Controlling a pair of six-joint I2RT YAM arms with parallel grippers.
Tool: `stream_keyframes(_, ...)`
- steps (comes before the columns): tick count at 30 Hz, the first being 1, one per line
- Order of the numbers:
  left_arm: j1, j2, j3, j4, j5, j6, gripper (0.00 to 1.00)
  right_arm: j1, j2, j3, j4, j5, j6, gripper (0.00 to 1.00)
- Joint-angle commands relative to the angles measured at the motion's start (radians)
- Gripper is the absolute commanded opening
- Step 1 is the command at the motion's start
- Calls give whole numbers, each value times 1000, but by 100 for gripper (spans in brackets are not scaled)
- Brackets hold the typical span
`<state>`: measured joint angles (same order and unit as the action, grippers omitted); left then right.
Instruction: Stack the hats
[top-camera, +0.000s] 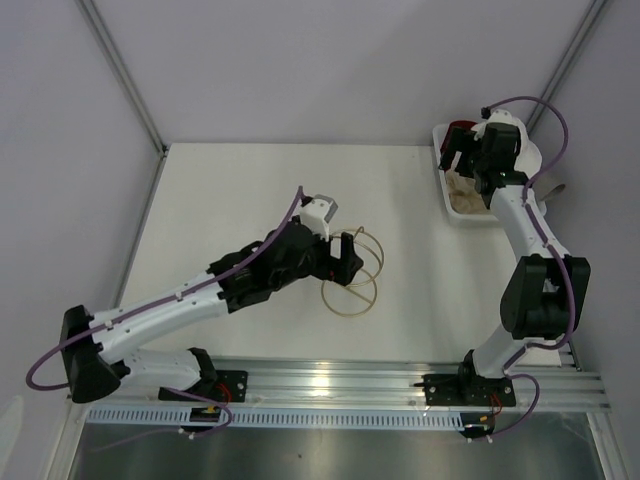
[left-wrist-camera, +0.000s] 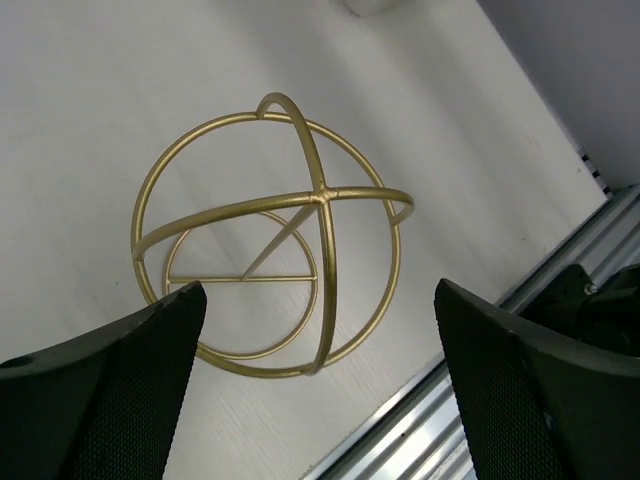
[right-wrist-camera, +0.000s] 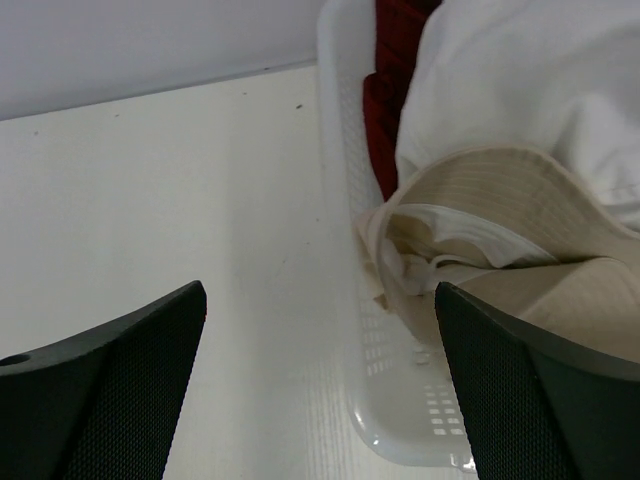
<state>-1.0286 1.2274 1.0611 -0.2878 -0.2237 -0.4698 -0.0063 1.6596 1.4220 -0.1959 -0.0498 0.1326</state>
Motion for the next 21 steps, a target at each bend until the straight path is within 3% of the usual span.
stream_keyframes(1,-4,-112,19,-8,-17,-10,99,-7,-20,31,-8,128,-37,99)
stream_keyframes(8,-4,-264,39,-77,-19,19,99,-8,58,44,7,61,-61,87)
stream_keyframes(11,-5,-346,22,-157,-104,-4,99,-8,83,51,36,-8,-60,82)
stream_keyframes(16,-5,-479,-58,-278,-212,-76,100,-8,132,86,30,19,-71,66)
stream_keyframes(17,-4,-499,-79,-286,-220,-88,99,-8,149,94,14,25,-76,62)
stream_keyframes(19,-5,-551,-122,-295,-241,-122,99,-8,155,103,19,27,-91,43)
stream_keyframes(21,-5,-584,-141,-306,-278,-148,99,-8,155,103,26,21,-93,32)
